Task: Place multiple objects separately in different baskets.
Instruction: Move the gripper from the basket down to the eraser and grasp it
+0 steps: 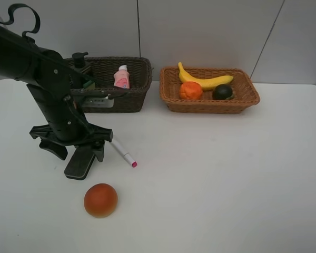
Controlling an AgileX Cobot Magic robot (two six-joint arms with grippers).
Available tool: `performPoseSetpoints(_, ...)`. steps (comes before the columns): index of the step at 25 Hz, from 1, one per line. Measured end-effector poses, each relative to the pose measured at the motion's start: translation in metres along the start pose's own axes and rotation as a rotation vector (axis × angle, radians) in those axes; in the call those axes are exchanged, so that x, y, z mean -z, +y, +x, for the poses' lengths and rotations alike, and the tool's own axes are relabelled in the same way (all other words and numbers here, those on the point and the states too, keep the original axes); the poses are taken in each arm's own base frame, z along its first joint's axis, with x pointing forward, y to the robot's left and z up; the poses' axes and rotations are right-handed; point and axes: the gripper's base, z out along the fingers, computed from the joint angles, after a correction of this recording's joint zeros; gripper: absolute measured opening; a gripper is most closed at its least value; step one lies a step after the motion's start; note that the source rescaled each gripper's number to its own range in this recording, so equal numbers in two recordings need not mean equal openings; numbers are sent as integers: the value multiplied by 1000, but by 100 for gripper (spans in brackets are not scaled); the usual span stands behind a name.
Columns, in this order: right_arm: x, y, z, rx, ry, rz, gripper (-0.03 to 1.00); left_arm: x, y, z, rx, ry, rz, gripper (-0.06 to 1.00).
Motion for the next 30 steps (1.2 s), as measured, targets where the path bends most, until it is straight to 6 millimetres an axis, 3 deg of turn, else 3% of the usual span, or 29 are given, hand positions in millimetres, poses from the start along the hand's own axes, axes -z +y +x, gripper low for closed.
performPoseSetpoints(4,0,0,0,0,0,0,98,-10,7,-4,3,13,-8,100)
performPoseSetpoints(13,0,0,0,0,0,-1,98,-12,12,-8,-15,-3,-6,100)
performPoseSetpoints(30,0,0,0,0,0,-1,98,-29,12,-9,-44,20,-12,100)
